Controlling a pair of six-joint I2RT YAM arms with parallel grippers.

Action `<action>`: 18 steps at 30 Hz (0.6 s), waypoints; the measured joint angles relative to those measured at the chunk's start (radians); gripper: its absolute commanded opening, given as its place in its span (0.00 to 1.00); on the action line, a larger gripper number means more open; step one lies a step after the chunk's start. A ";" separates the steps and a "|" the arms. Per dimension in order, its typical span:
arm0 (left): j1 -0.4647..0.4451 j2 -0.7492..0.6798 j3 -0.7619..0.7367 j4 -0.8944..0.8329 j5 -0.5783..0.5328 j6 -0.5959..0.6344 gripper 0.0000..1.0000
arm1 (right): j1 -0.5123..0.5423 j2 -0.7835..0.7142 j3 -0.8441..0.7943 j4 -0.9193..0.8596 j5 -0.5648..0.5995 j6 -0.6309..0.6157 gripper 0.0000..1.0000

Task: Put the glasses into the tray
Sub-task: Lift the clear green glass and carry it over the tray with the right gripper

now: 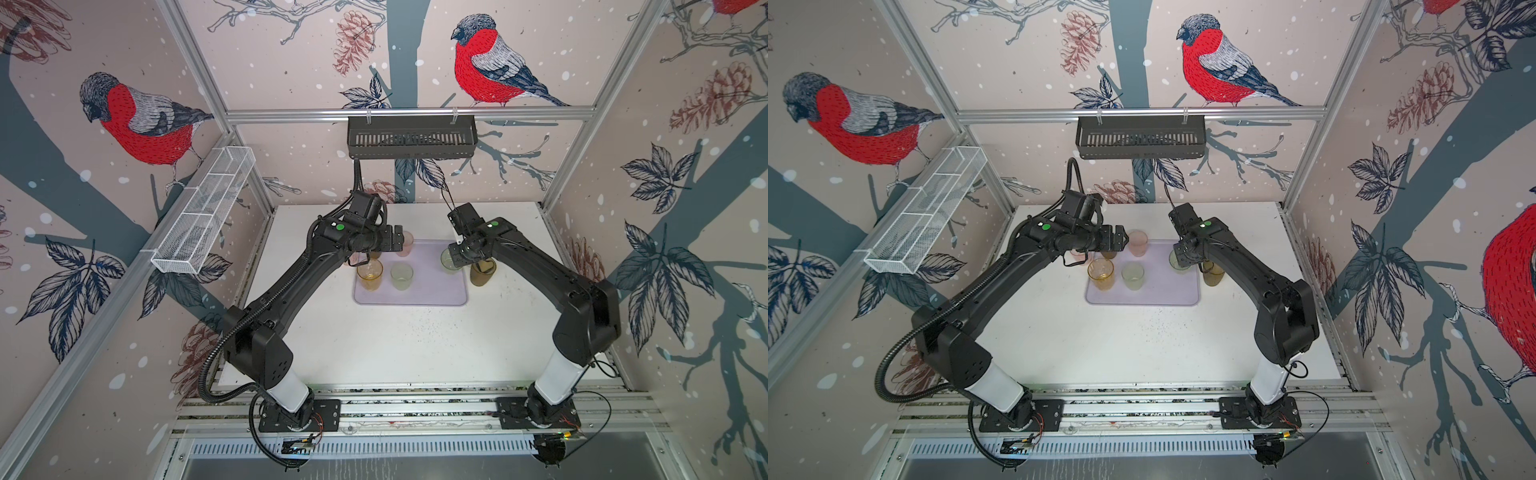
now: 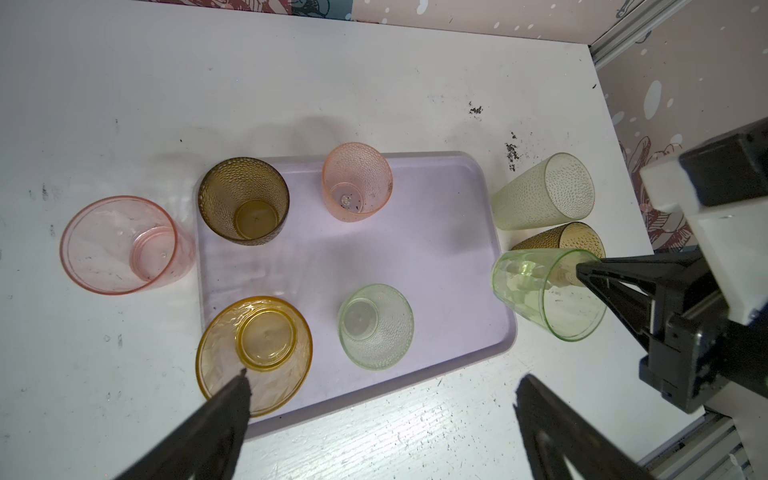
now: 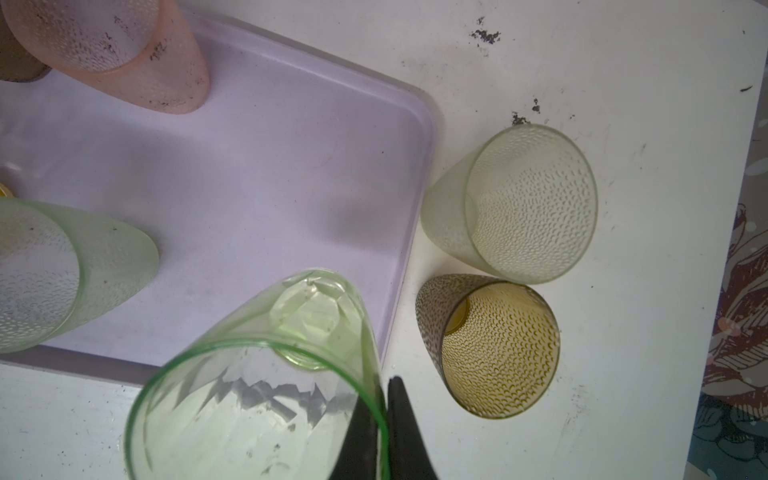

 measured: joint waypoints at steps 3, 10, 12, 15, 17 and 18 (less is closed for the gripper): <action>0.000 -0.013 -0.010 -0.001 -0.013 0.000 0.99 | 0.000 0.037 0.033 0.003 -0.002 -0.005 0.02; 0.001 -0.039 -0.019 -0.004 -0.040 -0.001 0.99 | -0.005 0.130 0.102 0.026 -0.031 -0.030 0.02; 0.001 -0.046 -0.021 -0.005 -0.049 -0.002 0.99 | -0.011 0.154 0.119 0.027 -0.052 -0.031 0.02; 0.001 -0.057 -0.024 -0.007 -0.057 -0.003 0.99 | -0.020 0.193 0.153 0.033 -0.063 -0.036 0.02; 0.001 -0.065 -0.026 -0.009 -0.063 -0.008 0.99 | -0.026 0.214 0.171 0.037 -0.074 -0.041 0.02; 0.001 -0.067 -0.026 -0.010 -0.069 -0.010 0.99 | -0.027 0.223 0.179 0.038 -0.074 -0.045 0.02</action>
